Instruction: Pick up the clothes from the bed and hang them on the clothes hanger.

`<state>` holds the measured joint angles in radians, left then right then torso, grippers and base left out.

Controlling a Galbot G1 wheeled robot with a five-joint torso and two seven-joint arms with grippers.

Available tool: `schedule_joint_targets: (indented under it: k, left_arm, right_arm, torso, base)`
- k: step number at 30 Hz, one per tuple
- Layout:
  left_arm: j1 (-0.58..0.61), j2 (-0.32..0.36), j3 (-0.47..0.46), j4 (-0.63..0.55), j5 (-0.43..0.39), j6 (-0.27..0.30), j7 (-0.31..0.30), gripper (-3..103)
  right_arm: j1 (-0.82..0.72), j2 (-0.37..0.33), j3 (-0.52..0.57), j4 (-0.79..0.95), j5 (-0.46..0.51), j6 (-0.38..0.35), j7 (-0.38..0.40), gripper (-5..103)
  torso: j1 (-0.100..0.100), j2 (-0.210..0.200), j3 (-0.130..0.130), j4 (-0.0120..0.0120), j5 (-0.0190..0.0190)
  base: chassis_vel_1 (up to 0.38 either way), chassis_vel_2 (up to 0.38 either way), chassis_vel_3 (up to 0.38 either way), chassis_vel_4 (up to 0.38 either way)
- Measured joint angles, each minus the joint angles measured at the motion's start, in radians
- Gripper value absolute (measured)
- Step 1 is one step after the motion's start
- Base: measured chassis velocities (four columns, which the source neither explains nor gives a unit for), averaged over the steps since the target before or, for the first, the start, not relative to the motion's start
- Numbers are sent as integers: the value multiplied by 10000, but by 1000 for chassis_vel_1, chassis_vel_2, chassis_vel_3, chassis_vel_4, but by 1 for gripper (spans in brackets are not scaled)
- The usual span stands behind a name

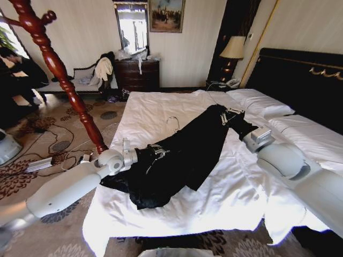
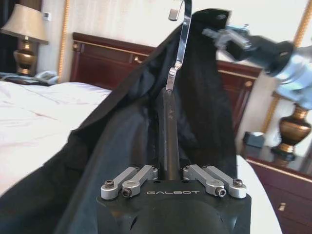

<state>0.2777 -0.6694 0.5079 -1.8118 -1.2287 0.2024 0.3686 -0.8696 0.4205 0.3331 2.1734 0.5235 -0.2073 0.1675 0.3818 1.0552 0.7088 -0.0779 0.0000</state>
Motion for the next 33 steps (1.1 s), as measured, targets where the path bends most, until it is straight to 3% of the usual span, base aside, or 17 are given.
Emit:
schedule_joint_targets:
  k: [19,27,33]
  left_arm:
    - [-1083,-1266,635,1118,105,59,-1096,15]
    - [-1365,-1079,396,1483,136,58,-1410,15]
    - [-1193,-1046,335,511,-450,93,-1511,15]
  right_arm:
    - [96,-252,570,755,1024,-363,284,0]
    - [-17,-368,816,924,1198,-396,291,0]
    - [131,-244,445,769,1101,-404,310,0]
  torso:
    - [0,-1,0,-4,-1]
    - [0,-1,1,5,-2]
    - [1,0,0,-3,0]
  base:
    - [0,0,0,0]
    - [0,0,0,0]
    - [0,0,0,0]
